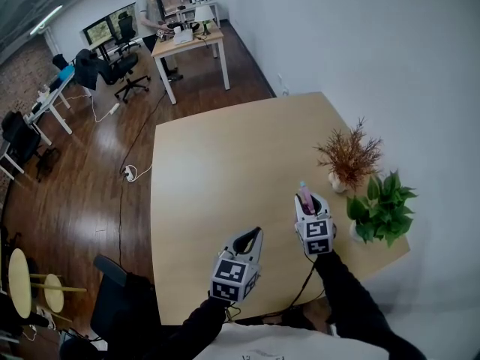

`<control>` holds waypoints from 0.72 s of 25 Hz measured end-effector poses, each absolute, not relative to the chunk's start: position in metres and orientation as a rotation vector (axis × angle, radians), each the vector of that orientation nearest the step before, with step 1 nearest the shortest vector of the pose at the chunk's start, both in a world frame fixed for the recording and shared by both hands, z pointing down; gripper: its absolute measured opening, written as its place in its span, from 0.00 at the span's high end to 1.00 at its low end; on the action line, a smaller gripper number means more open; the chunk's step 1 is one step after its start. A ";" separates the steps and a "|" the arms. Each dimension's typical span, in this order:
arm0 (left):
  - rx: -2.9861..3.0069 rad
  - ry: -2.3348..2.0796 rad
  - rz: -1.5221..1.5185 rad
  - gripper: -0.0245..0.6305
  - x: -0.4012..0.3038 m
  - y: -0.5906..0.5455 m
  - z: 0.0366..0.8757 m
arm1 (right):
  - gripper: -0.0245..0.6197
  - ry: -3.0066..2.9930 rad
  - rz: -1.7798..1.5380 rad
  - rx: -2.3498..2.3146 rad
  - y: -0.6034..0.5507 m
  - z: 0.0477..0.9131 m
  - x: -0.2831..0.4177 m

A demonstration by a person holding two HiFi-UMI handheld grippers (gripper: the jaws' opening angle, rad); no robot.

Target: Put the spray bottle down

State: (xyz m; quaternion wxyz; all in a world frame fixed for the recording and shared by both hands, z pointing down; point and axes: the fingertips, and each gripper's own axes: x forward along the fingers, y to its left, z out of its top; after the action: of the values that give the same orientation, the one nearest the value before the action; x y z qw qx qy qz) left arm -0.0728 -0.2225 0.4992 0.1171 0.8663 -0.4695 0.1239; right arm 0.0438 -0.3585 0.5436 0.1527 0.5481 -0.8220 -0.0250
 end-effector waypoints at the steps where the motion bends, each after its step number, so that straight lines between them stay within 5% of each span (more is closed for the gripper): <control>1: 2.535 -1.376 0.362 0.96 -0.074 -0.222 0.499 | 0.83 -2.357 -0.071 1.578 -0.359 0.544 0.044; 5: 2.532 -1.378 0.359 0.96 -0.075 -0.221 0.500 | 0.78 -2.396 -0.046 1.577 -0.357 0.544 0.042; 6: 2.533 -1.378 0.358 0.96 -0.075 -0.221 0.500 | 0.63 -2.417 -0.032 1.571 -0.357 0.545 0.041; 9: 2.540 -1.374 0.355 0.96 -0.073 -0.219 0.498 | 0.50 -2.431 0.003 1.571 -0.354 0.548 0.045; 18: 2.552 -1.374 0.340 0.96 -0.072 -0.214 0.492 | 0.50 -2.401 0.046 1.638 -0.320 0.542 0.075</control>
State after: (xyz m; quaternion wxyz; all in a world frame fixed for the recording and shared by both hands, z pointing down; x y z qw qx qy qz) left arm -0.0721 -0.2140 0.4923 0.1112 0.8691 -0.4679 0.1159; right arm 0.0747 -0.3199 0.5423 0.1168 0.5597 -0.8203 0.0158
